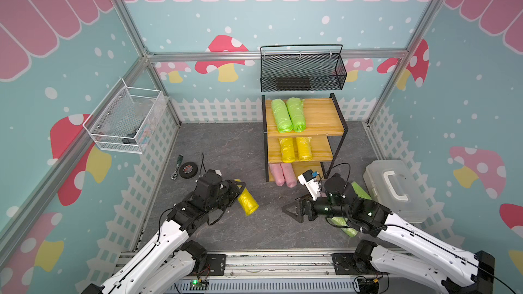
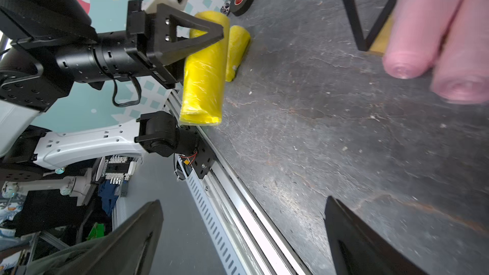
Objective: Sort the rolls of trash bags by color and place them on the shelf
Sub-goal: Pick up the roll of trash bags from the center of the board.
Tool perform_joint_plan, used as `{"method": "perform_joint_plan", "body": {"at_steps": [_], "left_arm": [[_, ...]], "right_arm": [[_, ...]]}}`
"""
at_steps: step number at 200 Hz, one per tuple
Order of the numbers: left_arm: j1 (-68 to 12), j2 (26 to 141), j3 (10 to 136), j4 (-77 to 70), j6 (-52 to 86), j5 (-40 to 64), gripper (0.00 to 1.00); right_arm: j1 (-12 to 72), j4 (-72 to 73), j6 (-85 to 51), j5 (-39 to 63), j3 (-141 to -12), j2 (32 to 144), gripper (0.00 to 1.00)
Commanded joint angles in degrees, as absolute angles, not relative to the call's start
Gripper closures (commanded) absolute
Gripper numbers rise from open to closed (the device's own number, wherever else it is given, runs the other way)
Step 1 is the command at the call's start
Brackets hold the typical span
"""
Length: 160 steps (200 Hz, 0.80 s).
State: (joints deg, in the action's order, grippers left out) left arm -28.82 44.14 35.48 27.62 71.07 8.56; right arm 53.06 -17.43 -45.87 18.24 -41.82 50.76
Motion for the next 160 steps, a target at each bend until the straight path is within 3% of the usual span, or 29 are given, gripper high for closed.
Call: {"method": "perform_joint_plan", "body": {"at_steps": [1,69,160], "left_arm": [[-30.21,42.52,35.5,25.95,76.49,7.17,1.0],[-34.64,41.33,36.39,24.46,80.34,5.34,1.0],[-39.14,39.51,35.09,18.82,85.18,4.87,1.0]], "right_arm": [[57.17,-9.54,-47.72,14.93,-44.39,55.13,0.01],[63.76,0.52,-49.68,14.73,-49.62,67.27,0.01],[65.0,-8.51,-47.11,10.38,-56.76,74.35,0.01]]}}
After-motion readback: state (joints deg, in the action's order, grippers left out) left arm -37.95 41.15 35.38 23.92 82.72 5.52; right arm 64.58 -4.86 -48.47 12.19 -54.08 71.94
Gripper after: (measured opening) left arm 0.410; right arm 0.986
